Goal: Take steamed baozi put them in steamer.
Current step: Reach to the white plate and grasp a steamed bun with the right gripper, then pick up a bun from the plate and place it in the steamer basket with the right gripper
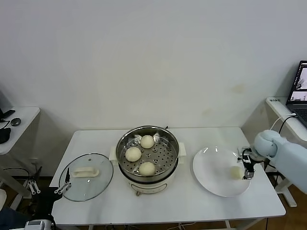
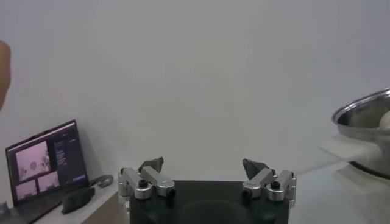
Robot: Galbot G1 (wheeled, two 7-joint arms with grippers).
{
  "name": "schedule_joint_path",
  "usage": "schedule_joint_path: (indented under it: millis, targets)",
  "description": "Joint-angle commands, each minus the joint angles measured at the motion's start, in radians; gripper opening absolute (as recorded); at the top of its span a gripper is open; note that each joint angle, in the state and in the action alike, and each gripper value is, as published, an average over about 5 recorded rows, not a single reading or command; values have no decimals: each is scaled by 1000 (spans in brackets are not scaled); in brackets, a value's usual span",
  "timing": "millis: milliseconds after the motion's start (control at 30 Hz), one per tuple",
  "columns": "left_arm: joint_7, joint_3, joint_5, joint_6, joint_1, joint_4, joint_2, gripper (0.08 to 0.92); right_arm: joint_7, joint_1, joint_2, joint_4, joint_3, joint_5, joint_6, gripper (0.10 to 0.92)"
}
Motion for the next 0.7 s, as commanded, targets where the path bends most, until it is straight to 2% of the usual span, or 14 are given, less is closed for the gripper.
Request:
schedule_joint_path:
  millis: [33,400,500,700]
  targets:
    - [0,1,1,0,0,1,-1,823,-2,-42,63,-71,40,-30,17,739]
    - [0,1,0,0,-2,1,-2,823,-22,-1,46,-43,7,-16,20,445]
    - [0,1,-1,0,-3,2,-1,823,-34,54,17,-5,-47,23,9,405]
    - [1,8,-2,0,-8,3,4,823,-47,278,-45,103,-215,173,-49,392]
